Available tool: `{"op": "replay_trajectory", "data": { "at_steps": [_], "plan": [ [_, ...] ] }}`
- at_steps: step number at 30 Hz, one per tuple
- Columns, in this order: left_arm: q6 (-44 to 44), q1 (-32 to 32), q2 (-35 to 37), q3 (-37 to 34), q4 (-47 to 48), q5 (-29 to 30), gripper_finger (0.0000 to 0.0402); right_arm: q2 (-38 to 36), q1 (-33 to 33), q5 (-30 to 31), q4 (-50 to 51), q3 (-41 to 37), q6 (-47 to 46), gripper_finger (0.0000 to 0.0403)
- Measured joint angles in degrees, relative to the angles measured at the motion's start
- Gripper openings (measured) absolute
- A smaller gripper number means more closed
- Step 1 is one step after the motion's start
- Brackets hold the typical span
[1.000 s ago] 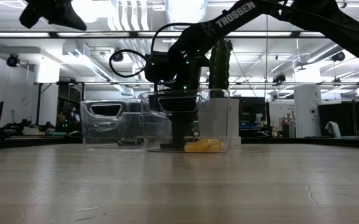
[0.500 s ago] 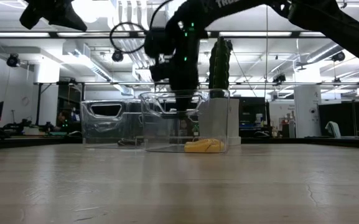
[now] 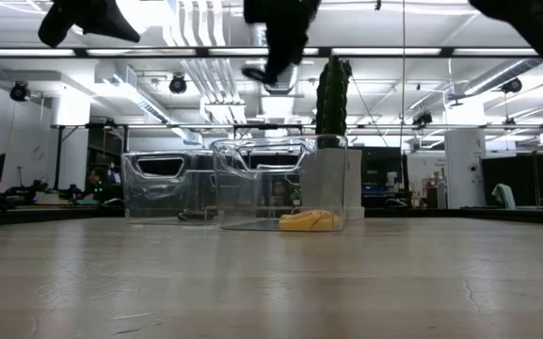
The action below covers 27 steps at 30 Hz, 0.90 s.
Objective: Sort items
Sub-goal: Put the black keychain into the left transparent bin
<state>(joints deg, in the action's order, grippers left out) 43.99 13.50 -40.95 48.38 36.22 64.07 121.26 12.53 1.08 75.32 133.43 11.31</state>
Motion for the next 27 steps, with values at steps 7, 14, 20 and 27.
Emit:
{"op": "replay_trajectory", "data": {
  "at_steps": [7,14,20,27],
  "plan": [
    [-3.38,0.00,-2.17,0.00,-7.96,-1.80,0.0000,-4.31,-3.35,2.10,-19.21,-0.43,4.62,0.0012],
    [-3.89,0.00,-2.63,0.00,-8.39,-1.88,0.0000,-0.19,-3.49,3.59,-26.28,-2.29,6.88,0.0012],
    [-4.33,0.00,-2.56,0.00,-8.38,-1.55,0.0000,6.89,-2.12,1.54,-26.18,-4.31,6.93,0.0012],
    [-5.24,0.00,-2.56,0.00,-8.36,-1.10,0.0000,13.74,-0.75,-1.54,-26.06,-3.50,8.19,0.0013]
  ]
}}
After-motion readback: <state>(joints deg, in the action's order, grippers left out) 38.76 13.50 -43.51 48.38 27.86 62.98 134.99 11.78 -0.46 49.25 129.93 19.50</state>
